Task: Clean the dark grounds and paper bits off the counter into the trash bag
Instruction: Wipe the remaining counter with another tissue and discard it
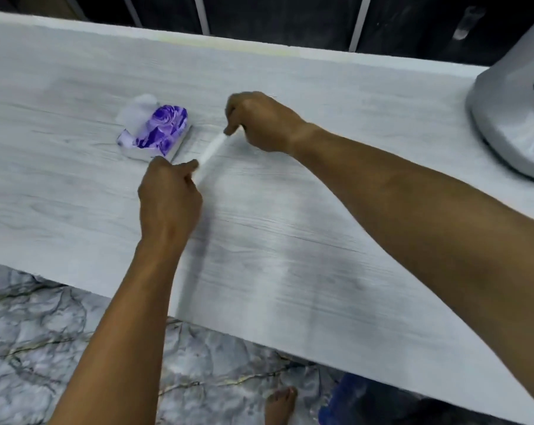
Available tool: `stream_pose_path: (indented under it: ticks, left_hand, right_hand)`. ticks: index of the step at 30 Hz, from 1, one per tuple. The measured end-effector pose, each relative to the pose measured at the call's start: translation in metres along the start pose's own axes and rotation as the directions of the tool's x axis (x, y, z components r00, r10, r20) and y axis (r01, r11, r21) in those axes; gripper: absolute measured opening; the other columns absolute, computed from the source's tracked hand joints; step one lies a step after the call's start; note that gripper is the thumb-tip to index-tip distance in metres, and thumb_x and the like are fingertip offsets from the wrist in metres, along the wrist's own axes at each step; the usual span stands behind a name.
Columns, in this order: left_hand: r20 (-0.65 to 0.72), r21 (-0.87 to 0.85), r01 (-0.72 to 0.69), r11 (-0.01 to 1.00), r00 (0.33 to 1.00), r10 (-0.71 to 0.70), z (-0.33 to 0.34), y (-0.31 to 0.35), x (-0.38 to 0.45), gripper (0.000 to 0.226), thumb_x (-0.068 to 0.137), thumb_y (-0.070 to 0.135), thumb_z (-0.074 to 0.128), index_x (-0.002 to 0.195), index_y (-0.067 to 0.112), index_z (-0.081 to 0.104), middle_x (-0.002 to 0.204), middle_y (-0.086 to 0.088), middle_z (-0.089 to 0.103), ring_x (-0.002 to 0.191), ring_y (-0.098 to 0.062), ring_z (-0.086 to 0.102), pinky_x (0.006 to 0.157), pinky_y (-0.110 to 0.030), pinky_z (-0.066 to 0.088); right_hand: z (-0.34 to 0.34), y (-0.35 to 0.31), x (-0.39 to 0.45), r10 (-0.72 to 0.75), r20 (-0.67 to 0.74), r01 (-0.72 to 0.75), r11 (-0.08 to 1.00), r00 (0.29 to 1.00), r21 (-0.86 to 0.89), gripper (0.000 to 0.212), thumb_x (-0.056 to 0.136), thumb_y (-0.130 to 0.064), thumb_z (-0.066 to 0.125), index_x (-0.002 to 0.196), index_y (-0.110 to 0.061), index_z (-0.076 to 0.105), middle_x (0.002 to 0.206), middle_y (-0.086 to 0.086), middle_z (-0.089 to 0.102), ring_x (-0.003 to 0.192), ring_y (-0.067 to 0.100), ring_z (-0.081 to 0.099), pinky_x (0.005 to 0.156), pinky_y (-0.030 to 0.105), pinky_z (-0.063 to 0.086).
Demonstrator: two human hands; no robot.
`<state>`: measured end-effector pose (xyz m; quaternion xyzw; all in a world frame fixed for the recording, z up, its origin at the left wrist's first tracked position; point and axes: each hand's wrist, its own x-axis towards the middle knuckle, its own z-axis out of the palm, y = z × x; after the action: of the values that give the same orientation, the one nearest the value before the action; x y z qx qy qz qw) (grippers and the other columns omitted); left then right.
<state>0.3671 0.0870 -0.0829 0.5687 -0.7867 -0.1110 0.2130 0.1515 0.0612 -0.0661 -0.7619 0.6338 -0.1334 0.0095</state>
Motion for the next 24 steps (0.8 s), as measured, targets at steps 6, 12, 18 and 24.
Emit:
stream_pose_path:
  ticks: [6,12,18,24]
  left_hand:
    - [-0.002,-0.073,0.067,0.995,0.998,-0.067,0.031,0.005,0.018,0.032,0.098,0.01,0.052,0.127,0.012,0.066,0.122,-0.014,0.058,0.109,-0.031,0.059,0.089,-0.026,0.041]
    - [0.06,-0.041,0.005,0.999,0.998,-0.003,0.052,0.052,0.011,0.035,0.093,0.005,0.055,0.125,0.013,0.067,0.116,-0.012,0.06,0.1,-0.031,0.06,0.076,-0.026,0.039]
    - [0.159,-0.096,-0.114,0.989,0.979,0.128,0.077,0.129,-0.034,0.034,0.092,0.004,0.055,0.121,0.014,0.069,0.11,-0.009,0.057,0.09,-0.025,0.056,0.069,-0.025,0.036]
    - [0.227,-0.142,-0.218,0.966,0.942,0.246,0.093,0.218,-0.125,0.032,0.093,0.004,0.053,0.12,0.012,0.067,0.096,-0.001,0.041,0.078,-0.016,0.043,0.065,-0.028,0.04]
  right_hand:
    - [0.023,0.013,0.041,0.037,0.147,-0.047,0.997,0.988,0.065,0.03,0.083,0.005,0.061,0.096,-0.017,0.076,0.109,0.0,0.067,0.099,0.016,0.062,0.078,0.025,0.049]
    - [0.006,0.055,-0.008,0.035,0.1,-0.042,0.997,0.994,0.067,0.012,0.092,-0.015,0.065,0.096,-0.015,0.076,0.104,-0.001,0.066,0.09,0.009,0.056,0.079,0.024,0.047]
    - [-0.02,0.115,-0.11,0.074,0.047,-0.075,0.997,0.996,0.005,0.015,0.093,-0.017,0.063,0.097,-0.013,0.077,0.099,0.001,0.066,0.088,0.013,0.06,0.08,0.032,0.053]
    - [-0.052,0.152,-0.24,0.088,-0.038,-0.088,0.996,0.995,0.0,0.019,0.084,0.002,0.068,0.098,-0.007,0.079,0.094,0.01,0.071,0.085,0.027,0.067,0.079,0.037,0.056]
